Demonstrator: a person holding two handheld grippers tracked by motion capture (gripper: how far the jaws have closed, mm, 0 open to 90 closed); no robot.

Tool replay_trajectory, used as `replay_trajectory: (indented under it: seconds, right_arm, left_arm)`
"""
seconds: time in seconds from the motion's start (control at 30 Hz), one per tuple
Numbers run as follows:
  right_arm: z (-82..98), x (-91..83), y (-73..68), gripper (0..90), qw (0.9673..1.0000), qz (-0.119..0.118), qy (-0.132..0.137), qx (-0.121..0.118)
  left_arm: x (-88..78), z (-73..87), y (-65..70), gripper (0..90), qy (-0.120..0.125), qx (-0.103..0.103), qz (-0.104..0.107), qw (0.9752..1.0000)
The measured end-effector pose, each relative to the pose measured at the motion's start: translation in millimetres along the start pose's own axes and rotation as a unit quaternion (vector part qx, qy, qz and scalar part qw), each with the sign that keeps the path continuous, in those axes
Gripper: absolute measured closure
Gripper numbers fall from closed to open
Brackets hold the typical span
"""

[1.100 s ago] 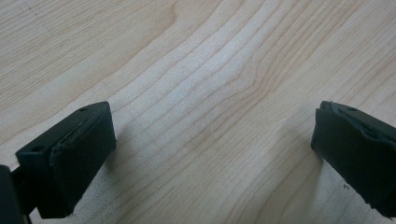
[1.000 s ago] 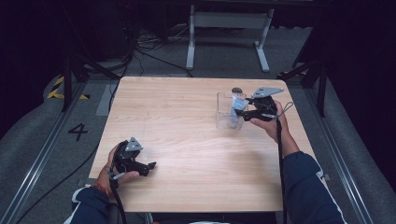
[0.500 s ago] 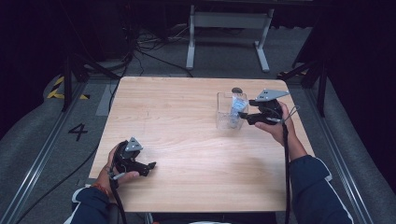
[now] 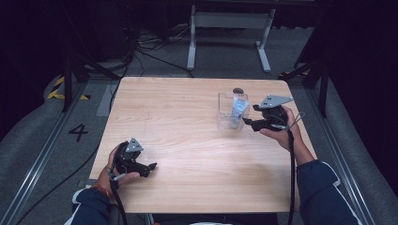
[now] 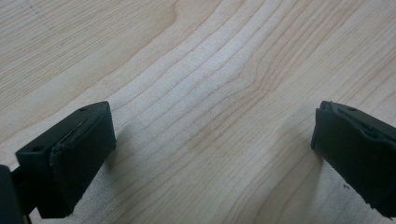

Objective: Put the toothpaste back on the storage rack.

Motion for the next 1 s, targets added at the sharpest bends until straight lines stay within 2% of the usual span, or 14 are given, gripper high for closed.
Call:
replay_trajectory:
  seconds: [0.53, 0.77, 1.0]
  right_arm:
    - [17.6, -11.1, -11.5, 32.7, 0.9994, 0.003, -0.018, -0.030]
    - [25.8, -15.4, -12.4, 32.1, 0.9992, 0.002, -0.024, -0.033]
    - [40.5, -17.5, -9.5, 31.4, 0.9986, 0.007, -0.041, -0.033]
  left_arm:
    - [-0.4, 0.0, 0.0, 0.2, -0.002, 0.000, 0.000, 1.0000]
    - [-0.6, 0.2, 0.5, 0.2, -0.003, -0.003, 0.002, 1.0000]
    - [-0.4, 0.2, 0.6, 0.2, -0.002, -0.004, 0.001, 1.0000]
Point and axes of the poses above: each handheld gripper's, and its own axes: x roughly forward along the jaws, z roughly out of its underside, y roughly to its right, the point moved 2 cm from there along x, roughly forward along the jaws, and after that the axes turned 11 degrees about x, right-handed, at the moved point
